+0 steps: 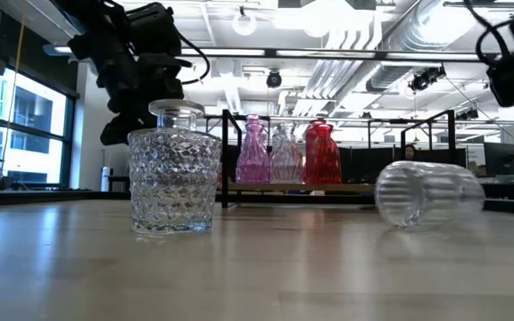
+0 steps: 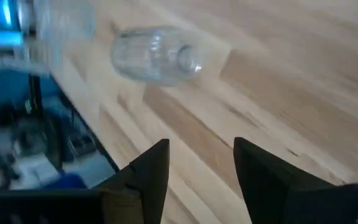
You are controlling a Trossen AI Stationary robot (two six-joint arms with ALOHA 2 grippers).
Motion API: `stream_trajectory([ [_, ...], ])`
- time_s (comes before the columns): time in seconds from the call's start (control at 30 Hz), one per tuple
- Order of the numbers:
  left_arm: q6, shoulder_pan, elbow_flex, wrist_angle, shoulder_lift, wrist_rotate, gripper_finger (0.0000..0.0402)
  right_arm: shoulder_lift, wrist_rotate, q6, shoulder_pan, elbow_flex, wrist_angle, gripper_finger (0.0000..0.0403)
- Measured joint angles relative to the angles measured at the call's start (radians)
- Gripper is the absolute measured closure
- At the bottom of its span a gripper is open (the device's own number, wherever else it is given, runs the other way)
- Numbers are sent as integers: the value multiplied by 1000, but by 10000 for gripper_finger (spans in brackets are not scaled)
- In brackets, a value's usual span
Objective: Sort vases onto shelf
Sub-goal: Put the transparent vase on the shelf
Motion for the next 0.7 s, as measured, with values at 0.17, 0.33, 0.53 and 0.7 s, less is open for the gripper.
stream_trajectory([
  [0.17, -24, 0, 0, 22, 0, 31, 215, -6, 102, -3, -35, -8, 43, 244],
  [0.33, 38, -16, 0, 111, 42, 126, 215, 36, 50, -62, -106, -32, 97, 245],
  [0.53, 8, 0, 0, 417, 181, 129, 215, 105, -45, -83, -198, -156, 402, 245],
  [0.7, -71, -2, 0, 649, 296, 142, 215, 177, -27, -135, -283, -187, 491, 245],
])
